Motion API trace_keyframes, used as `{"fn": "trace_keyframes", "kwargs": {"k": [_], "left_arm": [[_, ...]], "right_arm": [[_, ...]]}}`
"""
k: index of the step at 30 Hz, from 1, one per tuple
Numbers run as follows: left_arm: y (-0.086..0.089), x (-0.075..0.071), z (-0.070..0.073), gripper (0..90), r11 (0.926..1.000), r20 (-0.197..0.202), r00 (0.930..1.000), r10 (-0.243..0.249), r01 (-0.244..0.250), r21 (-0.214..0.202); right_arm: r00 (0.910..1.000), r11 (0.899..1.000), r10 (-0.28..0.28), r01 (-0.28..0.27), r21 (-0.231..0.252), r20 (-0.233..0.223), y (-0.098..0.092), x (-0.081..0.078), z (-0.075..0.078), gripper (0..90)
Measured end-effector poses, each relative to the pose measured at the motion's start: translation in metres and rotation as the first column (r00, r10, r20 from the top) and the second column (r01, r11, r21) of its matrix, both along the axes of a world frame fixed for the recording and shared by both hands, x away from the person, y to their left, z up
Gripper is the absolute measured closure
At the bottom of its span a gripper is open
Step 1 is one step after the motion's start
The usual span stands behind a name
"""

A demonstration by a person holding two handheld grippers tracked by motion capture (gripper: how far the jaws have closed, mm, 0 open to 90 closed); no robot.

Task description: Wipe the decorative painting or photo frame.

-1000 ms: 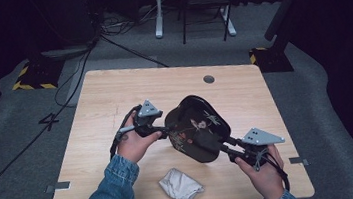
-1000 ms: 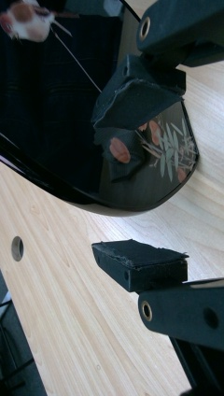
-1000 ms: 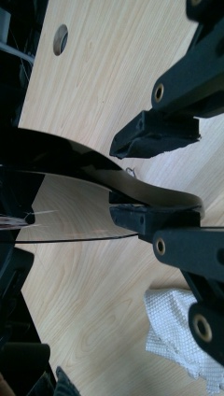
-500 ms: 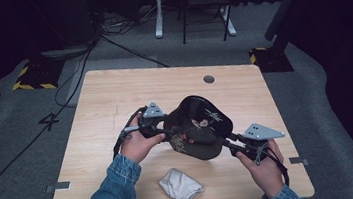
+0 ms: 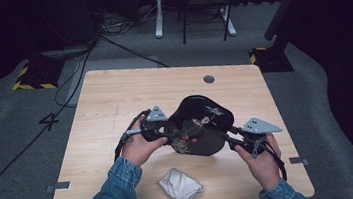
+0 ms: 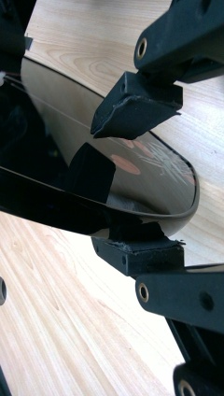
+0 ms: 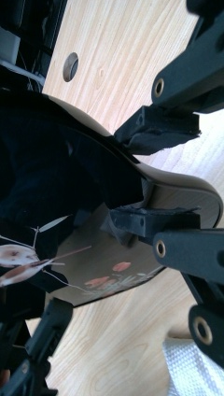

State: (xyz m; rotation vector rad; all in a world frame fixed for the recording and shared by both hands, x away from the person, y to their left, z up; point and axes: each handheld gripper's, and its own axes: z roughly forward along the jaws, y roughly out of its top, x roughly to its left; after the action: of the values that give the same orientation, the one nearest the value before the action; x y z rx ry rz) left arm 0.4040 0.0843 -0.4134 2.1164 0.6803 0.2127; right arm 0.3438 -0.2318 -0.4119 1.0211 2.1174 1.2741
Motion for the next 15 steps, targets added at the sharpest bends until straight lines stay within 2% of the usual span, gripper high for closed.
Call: {"fn": "trace_keyframes", "kwargs": {"k": [6, 15], "left_arm": [[0.001, -0.001, -0.001, 43.9, 1.0000, -0.009, 0.9999, -0.004, 0.004, -0.009], [0.004, -0.011, 0.002, 50.1, 0.9999, -0.024, 0.9997, 0.001, -0.001, 0.012]], "right_arm": [[1.0000, 1.000, -0.001, 0.001, 0.006, -0.002, 0.000, 0.006, -0.001, 60.8], [0.9999, 1.000, -0.009, 0.009, 0.020, -0.007, 0.003, 0.014, -0.004, 58.4]]}}
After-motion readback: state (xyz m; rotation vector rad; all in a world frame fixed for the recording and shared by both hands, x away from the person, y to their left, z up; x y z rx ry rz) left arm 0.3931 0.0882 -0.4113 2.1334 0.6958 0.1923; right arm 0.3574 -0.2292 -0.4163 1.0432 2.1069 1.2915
